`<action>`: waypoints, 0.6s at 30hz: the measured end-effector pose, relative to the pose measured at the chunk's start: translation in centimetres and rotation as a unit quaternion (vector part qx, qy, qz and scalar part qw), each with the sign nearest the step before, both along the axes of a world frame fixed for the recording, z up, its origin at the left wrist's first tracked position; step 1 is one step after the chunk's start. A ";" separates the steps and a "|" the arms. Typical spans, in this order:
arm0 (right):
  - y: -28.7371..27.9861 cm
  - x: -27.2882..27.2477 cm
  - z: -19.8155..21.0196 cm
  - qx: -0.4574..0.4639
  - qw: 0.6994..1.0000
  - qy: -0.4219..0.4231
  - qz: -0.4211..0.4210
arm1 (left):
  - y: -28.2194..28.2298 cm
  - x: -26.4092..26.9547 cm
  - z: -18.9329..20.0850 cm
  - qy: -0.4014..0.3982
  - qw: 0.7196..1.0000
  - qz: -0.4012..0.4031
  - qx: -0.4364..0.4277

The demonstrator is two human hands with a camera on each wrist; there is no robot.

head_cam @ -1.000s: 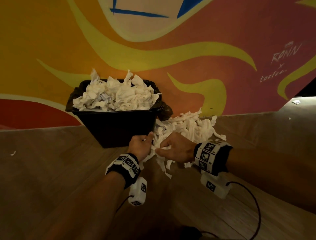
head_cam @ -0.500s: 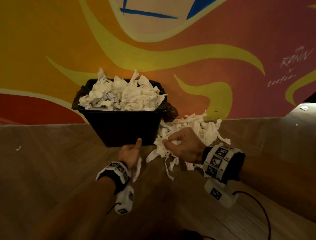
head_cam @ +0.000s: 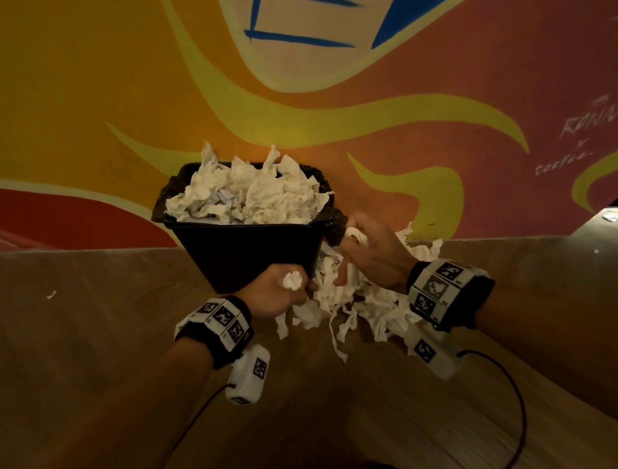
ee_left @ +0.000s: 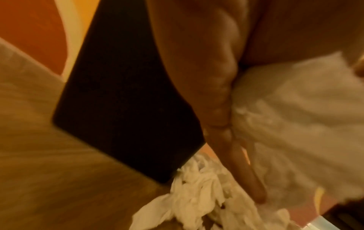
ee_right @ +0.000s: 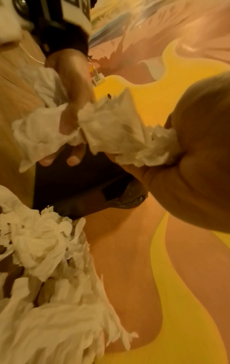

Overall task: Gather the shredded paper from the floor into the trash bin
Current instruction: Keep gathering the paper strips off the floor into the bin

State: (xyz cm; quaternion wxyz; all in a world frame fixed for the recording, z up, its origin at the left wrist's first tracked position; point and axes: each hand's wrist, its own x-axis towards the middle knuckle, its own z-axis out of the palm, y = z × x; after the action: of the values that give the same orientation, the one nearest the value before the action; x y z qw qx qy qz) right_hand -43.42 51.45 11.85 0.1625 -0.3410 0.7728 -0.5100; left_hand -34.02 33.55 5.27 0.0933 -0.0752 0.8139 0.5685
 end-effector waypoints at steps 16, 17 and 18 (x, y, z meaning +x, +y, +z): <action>-7.3 -3.8 8.7 -0.057 0.995 0.078 -0.032 | -5.0 -3.4 17.4 0.087 0.959 -0.100 -0.249; -8.0 -4.2 8.9 -0.059 0.995 0.075 -0.037 | -5.8 -3.5 17.9 0.091 0.957 -0.081 -0.265; -8.7 -4.4 9.0 -0.054 0.995 0.077 -0.042 | -6.7 -3.6 18.2 0.093 0.958 -0.061 -0.264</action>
State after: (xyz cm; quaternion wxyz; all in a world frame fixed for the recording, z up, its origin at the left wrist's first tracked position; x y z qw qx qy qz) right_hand -47.85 42.80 20.81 0.0626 -0.3548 0.7677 -0.5299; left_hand -37.64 26.83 23.48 0.0285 0.0055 0.9431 0.3312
